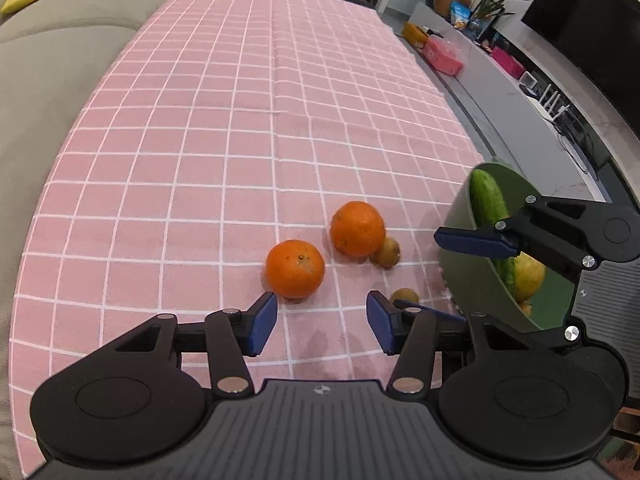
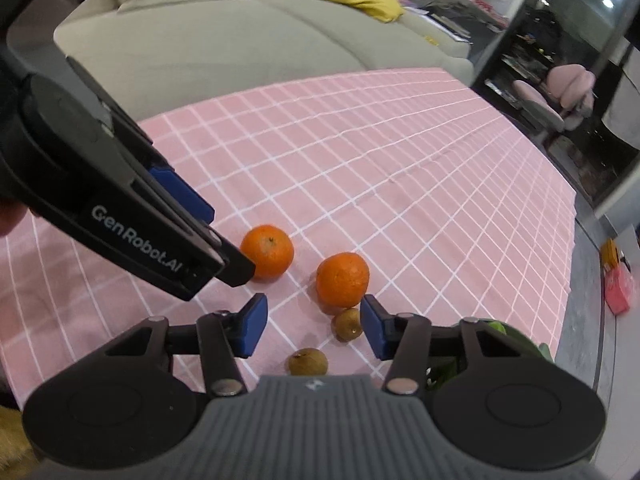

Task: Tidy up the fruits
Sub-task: 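Move both open tools back from the colander to the remaining oranges, then grasp a mandarin orange with the left tool while the right tool grasps another orange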

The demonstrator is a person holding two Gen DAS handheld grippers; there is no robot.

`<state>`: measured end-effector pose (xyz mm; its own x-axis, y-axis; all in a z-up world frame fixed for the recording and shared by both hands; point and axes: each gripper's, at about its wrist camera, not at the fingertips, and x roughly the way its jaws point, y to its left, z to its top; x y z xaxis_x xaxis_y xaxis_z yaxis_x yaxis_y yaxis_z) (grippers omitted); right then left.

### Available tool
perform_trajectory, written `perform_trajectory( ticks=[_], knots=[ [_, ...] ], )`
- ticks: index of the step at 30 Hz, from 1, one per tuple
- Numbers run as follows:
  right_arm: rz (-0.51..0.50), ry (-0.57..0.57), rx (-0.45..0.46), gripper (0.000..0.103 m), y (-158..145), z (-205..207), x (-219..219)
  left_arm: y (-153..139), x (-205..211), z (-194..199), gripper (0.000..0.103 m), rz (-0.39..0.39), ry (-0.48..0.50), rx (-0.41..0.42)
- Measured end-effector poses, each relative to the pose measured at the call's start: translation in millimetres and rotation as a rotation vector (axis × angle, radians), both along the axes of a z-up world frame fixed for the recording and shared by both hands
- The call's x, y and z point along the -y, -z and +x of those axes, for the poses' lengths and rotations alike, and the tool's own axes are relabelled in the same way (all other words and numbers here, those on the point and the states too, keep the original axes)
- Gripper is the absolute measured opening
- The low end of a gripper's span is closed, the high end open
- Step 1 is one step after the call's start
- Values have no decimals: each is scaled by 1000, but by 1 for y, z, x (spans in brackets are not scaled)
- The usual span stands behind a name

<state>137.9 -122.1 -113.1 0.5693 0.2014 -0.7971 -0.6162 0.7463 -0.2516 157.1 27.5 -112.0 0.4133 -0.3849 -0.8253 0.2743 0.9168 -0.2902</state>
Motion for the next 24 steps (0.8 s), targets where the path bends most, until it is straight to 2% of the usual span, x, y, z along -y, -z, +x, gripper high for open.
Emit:
perform_trajectory(
  ticks=[9, 19, 22, 24],
  knots=[
    [-55, -19, -37, 45, 24, 33, -3, 19, -8, 21, 61, -30, -102, -36],
    [-90, -49, -53, 45, 41, 61, -9, 33, 2, 37, 60, -26, -132, -80],
    [-93, -55, -61, 39, 44, 66, -10, 35, 2, 39, 55, -30, -143, -87],
    [-95, -56, -58, 40, 46, 68, -10, 35, 2, 38, 52, -26, -142, -86]
  ],
)
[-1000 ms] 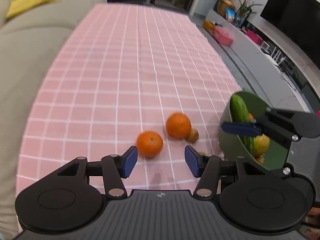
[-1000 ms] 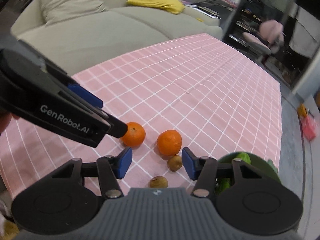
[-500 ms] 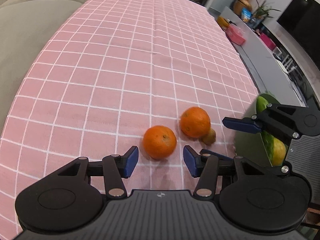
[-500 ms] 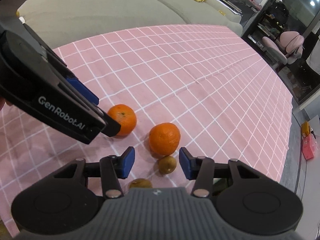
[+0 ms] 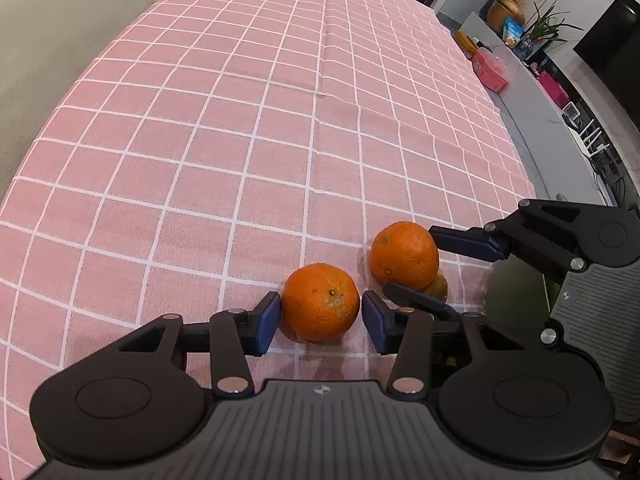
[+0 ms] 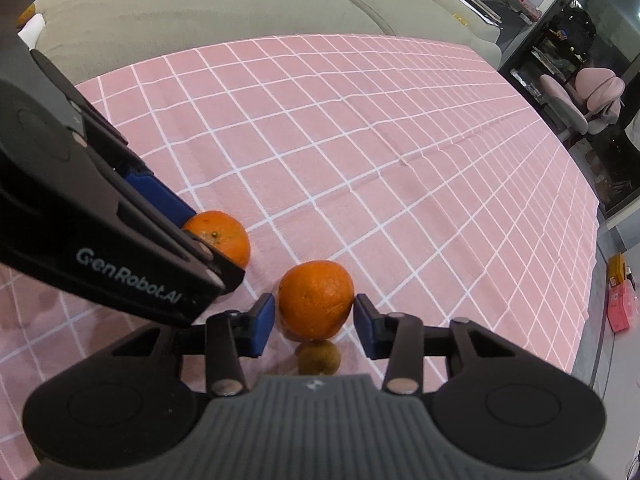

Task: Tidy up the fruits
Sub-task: 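Grasp a mandarin orange with the left tool while the right tool grasps another orange, then carry both oranges into the colander and open both tools to release them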

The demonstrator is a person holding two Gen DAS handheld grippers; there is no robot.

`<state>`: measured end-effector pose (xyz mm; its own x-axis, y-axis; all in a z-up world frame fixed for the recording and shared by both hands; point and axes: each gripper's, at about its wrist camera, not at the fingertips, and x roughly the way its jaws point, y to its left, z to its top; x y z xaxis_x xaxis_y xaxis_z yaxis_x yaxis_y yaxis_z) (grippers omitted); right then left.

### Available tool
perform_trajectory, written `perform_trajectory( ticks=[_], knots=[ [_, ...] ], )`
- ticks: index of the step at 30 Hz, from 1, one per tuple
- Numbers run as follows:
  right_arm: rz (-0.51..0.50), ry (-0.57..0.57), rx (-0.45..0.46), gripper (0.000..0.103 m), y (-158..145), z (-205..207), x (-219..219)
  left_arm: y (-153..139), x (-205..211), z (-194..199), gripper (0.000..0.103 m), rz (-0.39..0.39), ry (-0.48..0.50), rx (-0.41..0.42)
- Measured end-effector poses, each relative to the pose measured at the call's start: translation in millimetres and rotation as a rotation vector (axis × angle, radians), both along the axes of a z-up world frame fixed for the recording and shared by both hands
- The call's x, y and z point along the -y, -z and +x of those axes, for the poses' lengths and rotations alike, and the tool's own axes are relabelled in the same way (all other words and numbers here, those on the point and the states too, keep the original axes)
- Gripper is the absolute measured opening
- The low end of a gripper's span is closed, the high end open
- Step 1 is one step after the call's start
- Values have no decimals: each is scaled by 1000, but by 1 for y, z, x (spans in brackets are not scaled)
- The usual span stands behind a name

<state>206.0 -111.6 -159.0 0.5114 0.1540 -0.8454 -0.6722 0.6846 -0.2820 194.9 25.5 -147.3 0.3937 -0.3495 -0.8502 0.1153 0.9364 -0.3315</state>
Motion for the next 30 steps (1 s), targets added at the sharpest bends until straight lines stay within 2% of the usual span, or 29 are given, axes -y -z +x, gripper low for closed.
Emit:
perform_trajectory(
  ticks=[15, 22, 26, 30],
  knots=[
    [15, 9, 33, 35, -6, -7, -2, -11, -2, -4, 47, 20, -38, 3],
    [55, 35, 84, 35, -35, -26, 1, -41, -8, -13, 47, 11, -50, 61],
    [114, 86, 103, 35, -60, -40, 11, -60, -6, -21, 47, 12, -45, 92],
    [161, 135, 123, 35, -81, -55, 23, -78, 0, -29, 47, -21, -29, 123]
  ],
)
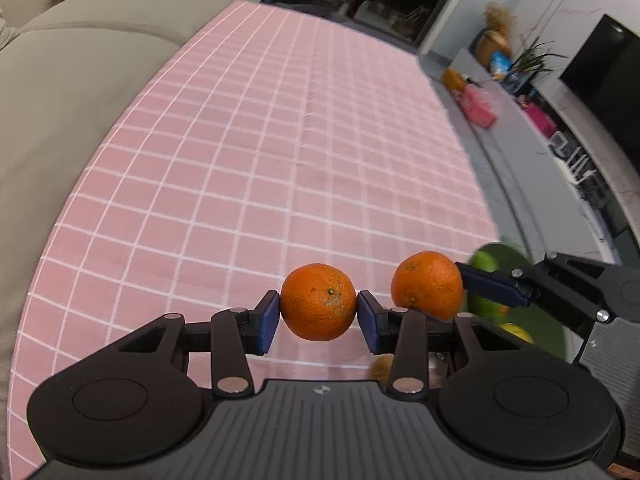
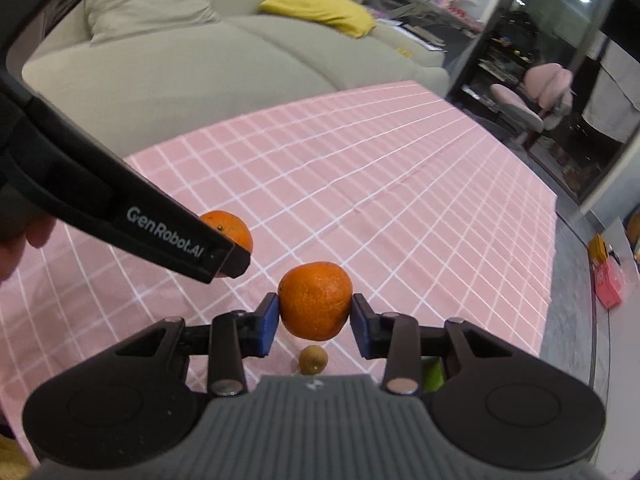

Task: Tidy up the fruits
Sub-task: 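Carry both oranges into the colander and open both tools to release them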

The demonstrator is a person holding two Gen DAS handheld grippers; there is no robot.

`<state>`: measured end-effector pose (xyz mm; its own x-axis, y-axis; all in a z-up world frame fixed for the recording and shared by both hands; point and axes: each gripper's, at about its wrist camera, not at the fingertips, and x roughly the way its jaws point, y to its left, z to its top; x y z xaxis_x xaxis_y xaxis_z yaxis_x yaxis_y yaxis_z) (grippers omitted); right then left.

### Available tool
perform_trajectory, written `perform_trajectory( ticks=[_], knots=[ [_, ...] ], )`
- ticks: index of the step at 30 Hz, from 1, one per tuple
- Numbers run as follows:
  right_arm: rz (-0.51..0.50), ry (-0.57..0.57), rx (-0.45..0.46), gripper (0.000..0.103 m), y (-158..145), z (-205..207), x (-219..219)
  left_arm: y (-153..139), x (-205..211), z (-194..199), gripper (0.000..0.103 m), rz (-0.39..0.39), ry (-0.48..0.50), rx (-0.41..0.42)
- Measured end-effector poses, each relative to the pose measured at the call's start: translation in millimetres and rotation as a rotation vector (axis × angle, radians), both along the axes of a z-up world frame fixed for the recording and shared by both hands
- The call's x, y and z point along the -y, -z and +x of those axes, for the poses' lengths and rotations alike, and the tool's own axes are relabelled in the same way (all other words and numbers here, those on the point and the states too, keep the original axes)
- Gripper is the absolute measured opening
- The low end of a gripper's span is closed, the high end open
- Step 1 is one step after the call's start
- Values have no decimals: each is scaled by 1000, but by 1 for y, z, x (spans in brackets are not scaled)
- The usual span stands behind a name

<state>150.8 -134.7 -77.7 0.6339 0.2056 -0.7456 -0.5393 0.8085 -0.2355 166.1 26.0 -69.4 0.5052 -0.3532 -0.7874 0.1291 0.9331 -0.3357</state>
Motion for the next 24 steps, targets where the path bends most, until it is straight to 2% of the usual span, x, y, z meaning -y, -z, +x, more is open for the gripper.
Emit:
perform_trajectory(
  ticks=[5, 11, 16, 24],
  knots=[
    [36, 50, 31, 35, -24, -21, 17, -18, 20, -9, 47, 6, 45, 31],
    [45, 109, 54, 35, -43, -43, 40, -35, 52, -21, 47, -9, 145, 74],
    [41, 171, 65, 35, -51, -55, 66, -42, 78, -25, 47, -19, 200, 90],
    [45, 266, 47, 35, -50, -61, 105, -37, 127, -23, 47, -29, 324, 94]
  ],
)
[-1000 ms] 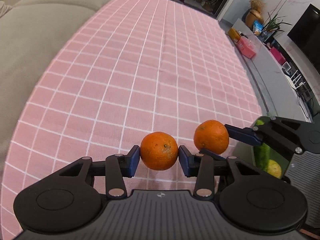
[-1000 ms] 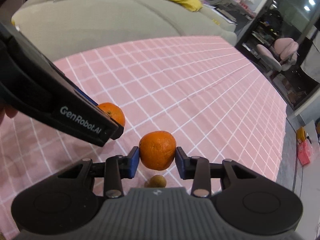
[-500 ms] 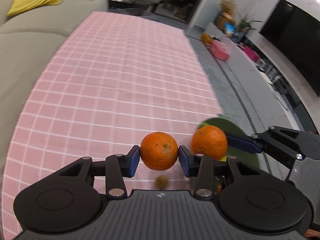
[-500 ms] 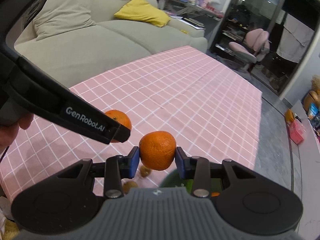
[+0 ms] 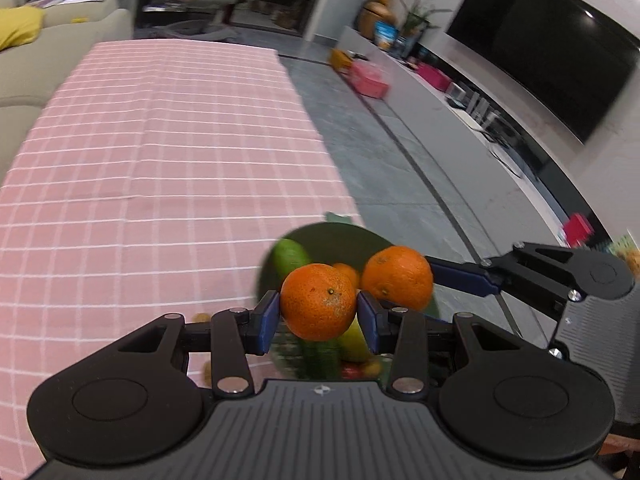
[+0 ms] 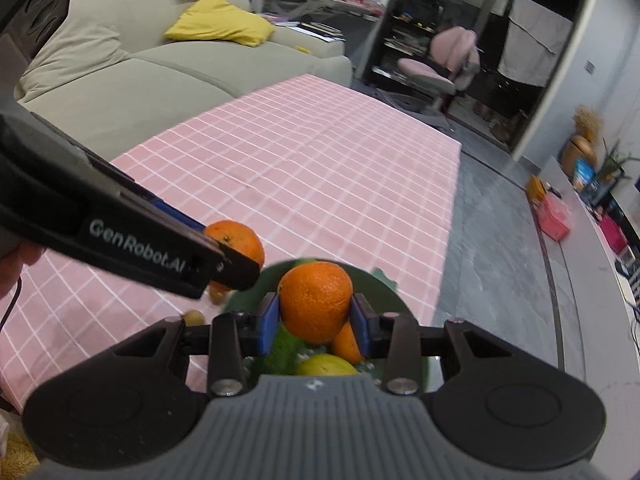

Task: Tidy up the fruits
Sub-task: 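Carry both oranges into the colander and open both tools to release them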

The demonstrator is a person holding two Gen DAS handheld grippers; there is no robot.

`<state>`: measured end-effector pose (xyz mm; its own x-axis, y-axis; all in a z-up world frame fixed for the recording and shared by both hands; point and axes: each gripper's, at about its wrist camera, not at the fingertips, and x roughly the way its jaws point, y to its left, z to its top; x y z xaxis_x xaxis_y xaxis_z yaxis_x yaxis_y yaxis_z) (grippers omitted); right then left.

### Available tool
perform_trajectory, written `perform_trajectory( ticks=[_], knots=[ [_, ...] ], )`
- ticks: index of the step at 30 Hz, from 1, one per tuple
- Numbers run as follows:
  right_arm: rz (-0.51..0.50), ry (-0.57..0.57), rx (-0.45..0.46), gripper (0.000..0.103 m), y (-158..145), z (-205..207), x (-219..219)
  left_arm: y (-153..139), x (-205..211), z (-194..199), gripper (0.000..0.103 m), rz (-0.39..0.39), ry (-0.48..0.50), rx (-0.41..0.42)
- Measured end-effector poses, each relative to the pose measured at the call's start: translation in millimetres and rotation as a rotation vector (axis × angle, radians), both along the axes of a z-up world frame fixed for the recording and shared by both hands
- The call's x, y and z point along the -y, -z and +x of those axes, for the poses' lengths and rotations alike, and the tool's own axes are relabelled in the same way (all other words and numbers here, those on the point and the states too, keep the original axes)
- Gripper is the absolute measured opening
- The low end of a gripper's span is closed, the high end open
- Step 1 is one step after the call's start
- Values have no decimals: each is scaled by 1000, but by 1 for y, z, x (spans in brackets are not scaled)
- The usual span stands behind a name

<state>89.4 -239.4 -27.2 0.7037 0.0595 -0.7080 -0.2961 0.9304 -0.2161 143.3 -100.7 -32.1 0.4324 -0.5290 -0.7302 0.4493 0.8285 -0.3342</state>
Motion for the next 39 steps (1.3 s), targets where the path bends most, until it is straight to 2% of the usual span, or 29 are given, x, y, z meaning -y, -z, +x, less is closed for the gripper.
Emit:
perform_trajectory(
  ticks=[6, 15, 32, 39],
  knots=[
    [-5, 42, -25, 35, 9, 3, 27, 12, 33, 6, 47, 24, 81, -12],
    [-25, 84, -93, 35, 35, 24, 52, 37, 66, 18, 47, 67, 143, -49],
    [-60, 80, -175, 35, 71, 50, 64, 68, 76, 41, 47, 67, 146, -144],
    [-64, 79, -193, 36, 82, 54, 65, 69, 76, 42, 48, 53, 144, -143]
  ],
)
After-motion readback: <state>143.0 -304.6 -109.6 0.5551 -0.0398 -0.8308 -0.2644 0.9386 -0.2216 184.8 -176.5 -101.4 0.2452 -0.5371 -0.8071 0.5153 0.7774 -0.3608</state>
